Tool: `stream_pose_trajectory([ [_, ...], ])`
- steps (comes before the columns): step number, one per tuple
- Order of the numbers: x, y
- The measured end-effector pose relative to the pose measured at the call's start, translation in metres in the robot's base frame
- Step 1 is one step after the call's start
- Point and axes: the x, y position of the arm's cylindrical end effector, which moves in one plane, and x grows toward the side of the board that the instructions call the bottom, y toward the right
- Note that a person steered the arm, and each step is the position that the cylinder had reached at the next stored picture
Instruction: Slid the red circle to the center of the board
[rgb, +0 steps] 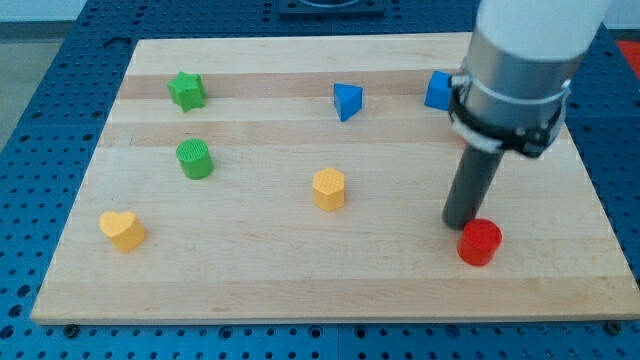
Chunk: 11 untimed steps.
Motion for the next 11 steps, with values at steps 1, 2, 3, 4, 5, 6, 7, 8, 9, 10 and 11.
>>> stream_pose_trajectory([
  [1,0.047,-0.035],
  [2,0.053,-0.076],
  [3,0.082,-0.054],
  [4,0.083,-0.004],
  [5,0.053,0.045],
  [6,0.004,0.041],
  [7,-0.007,0.036],
  [8,0.036,0.053],
  [9,0.048,0.036],
  [10,0.029,0.004],
  [11,-0.03,0.003],
])
